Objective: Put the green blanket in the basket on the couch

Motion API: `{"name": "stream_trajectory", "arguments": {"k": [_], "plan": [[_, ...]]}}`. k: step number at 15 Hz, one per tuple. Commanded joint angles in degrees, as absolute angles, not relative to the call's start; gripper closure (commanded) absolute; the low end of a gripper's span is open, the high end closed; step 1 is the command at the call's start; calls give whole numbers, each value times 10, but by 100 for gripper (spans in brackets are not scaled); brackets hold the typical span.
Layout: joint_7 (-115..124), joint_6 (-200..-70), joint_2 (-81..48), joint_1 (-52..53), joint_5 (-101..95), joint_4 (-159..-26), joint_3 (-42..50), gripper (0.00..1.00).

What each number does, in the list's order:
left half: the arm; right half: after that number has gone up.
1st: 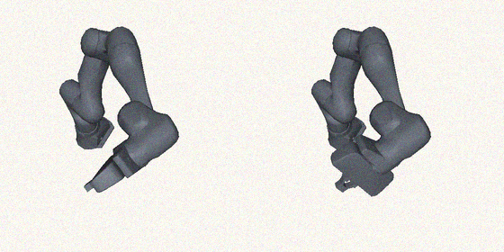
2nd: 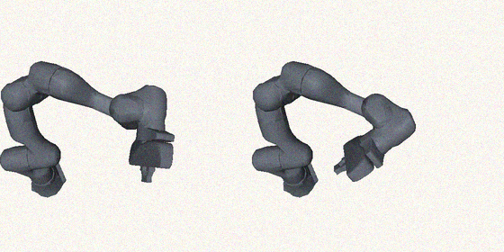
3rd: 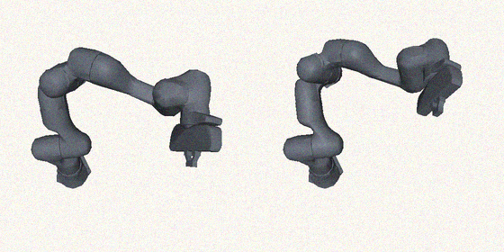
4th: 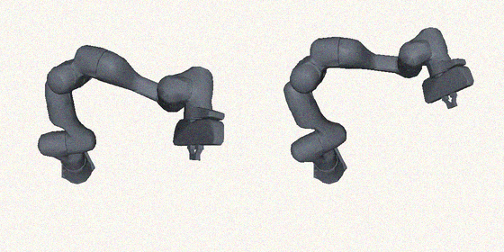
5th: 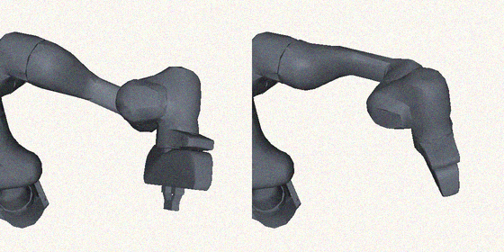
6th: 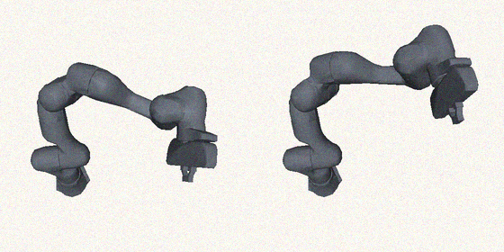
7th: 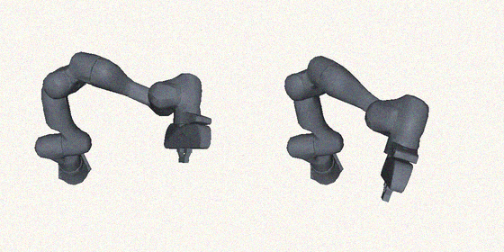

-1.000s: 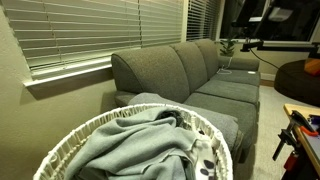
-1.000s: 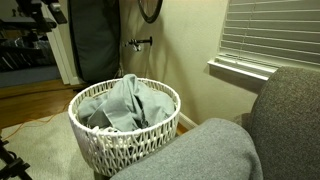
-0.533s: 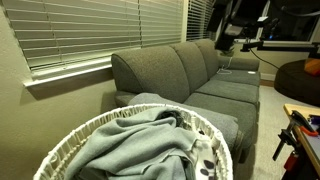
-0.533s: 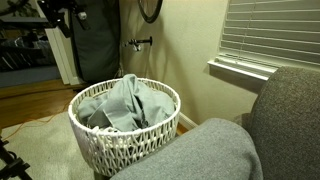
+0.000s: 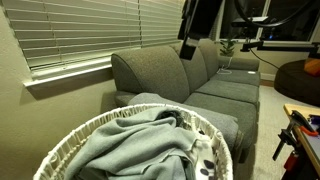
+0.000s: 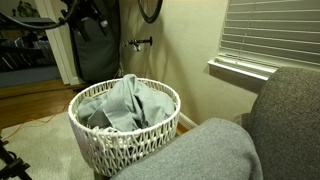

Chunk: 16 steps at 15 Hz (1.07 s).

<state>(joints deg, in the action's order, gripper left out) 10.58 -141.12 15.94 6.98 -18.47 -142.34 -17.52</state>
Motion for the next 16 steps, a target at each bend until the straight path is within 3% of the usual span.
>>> {"name": "stream_trajectory", "arguments": {"k": [1,16], "plan": [[99,-1444,106,67,-209,-1389,-165,0],[85,-1535,-104,96,-220,-1272,-113,0]]}}
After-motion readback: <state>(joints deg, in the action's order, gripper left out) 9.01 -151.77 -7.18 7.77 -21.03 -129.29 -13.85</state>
